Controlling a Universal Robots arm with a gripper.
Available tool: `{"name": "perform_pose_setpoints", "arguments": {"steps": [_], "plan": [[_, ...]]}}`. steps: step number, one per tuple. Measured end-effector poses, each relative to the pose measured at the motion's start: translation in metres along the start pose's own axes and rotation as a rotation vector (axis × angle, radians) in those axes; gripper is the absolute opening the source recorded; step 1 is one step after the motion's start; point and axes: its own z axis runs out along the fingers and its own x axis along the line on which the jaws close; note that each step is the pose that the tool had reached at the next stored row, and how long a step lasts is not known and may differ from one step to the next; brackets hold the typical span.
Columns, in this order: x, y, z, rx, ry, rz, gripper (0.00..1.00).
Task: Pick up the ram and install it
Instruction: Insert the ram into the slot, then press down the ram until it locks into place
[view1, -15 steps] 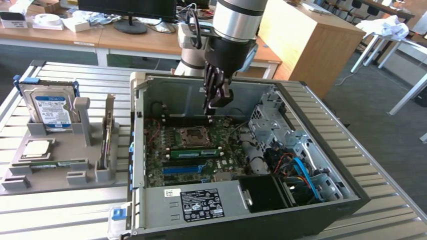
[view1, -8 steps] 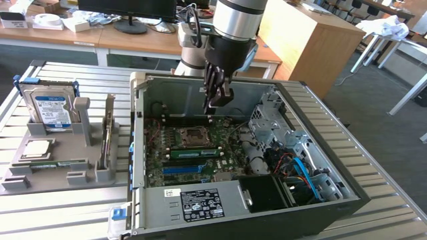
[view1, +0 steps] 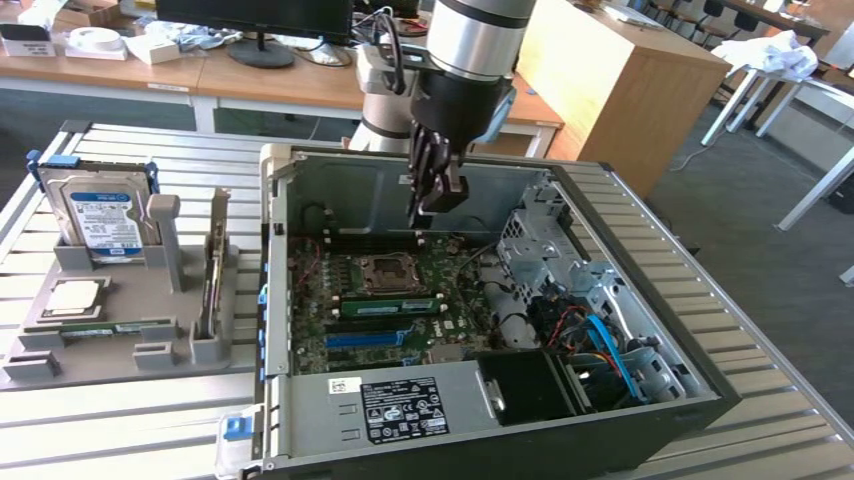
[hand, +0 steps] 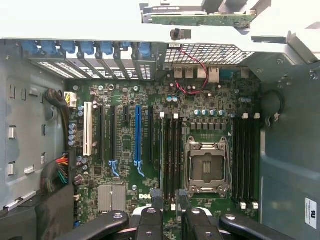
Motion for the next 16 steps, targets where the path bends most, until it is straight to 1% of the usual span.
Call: {"name": "perform_pose_setpoints", "arguments": {"steps": [16], "plan": [[0.0, -0.0011, 0.0, 0.0001, -0.0001, 0.0, 0.25]]}}
